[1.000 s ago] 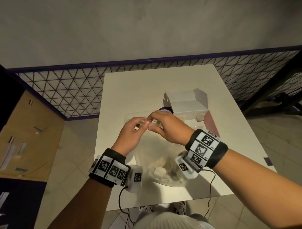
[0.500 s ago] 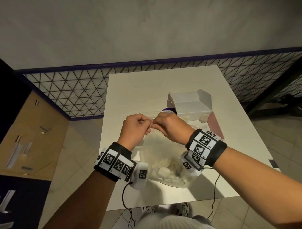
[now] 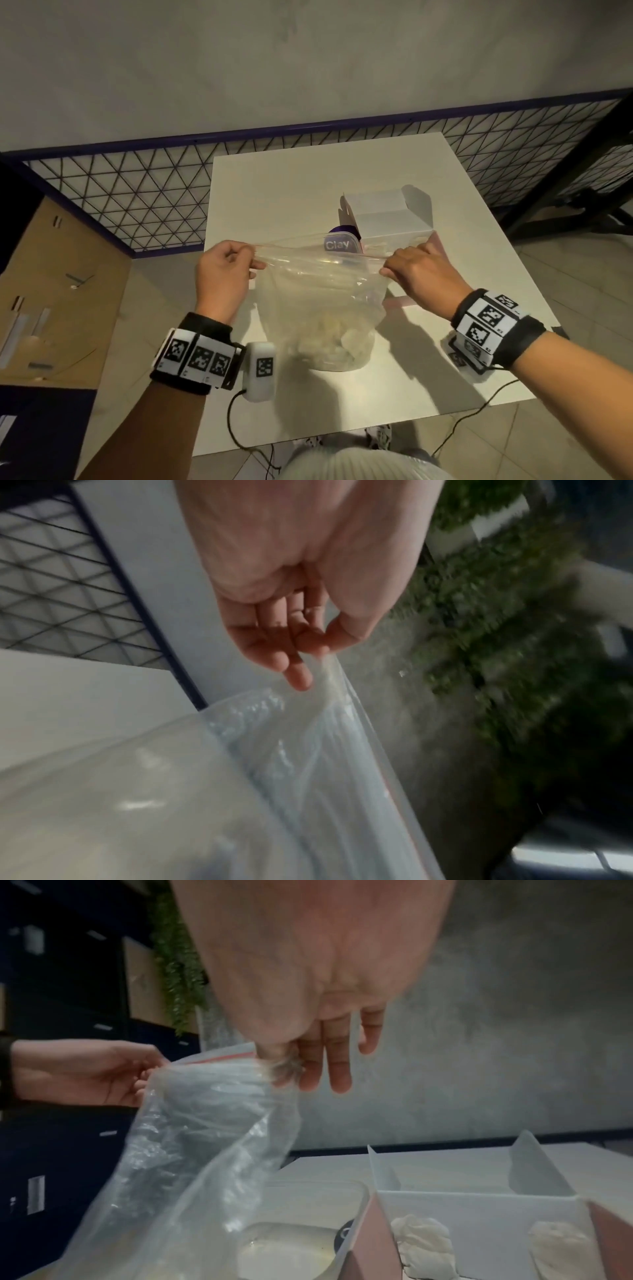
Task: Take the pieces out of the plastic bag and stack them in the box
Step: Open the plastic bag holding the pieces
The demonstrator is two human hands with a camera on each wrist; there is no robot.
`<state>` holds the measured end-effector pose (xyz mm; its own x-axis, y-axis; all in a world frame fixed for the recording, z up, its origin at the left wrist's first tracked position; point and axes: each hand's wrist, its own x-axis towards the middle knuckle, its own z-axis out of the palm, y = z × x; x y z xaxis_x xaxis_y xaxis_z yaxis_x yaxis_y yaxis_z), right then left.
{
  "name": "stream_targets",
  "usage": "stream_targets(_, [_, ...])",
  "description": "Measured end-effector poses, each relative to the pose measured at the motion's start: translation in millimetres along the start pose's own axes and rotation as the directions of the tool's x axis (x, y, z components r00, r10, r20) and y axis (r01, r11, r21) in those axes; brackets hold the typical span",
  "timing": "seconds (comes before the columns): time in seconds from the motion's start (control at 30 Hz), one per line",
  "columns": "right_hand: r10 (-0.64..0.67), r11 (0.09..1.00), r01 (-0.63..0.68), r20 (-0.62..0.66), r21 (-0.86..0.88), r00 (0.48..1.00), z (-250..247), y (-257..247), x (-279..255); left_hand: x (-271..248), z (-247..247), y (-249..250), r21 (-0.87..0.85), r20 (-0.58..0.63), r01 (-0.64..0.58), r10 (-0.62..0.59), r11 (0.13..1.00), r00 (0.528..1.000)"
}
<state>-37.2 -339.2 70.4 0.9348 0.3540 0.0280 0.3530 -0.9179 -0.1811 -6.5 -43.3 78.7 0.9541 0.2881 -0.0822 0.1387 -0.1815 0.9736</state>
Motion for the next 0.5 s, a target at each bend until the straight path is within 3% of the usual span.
stream_targets(0.17, [0.091, 0.995, -0.09, -0.034, 0.032, 0.995, -3, 5, -1, -9, 5, 1, 0.036, 0.075, 0.003, -0.005, 0.999, 0.997])
stream_targets(0.27, [0.198, 0.962, -0.184, -0.052, 0.2, 0.979, -6, -4, -1, -9, 4, 1, 0.029, 0.143, 0.02, -0.024, 0.999, 0.989])
stream_targets(0.4, [0.344, 0.747, -0.272, -0.002, 0.607, 0.939, -9, -16, -4, -11, 0, -5, 0.057, 0.268, 0.061, -0.074, 0.997, 0.96])
stream_targets(0.5, [0.482, 0.534, -0.354, 0.068, 0.768, 0.874, -8, -21, -6, -14, -2, -9, 0.063, 0.335, 0.149, -0.161, 0.987, 0.928])
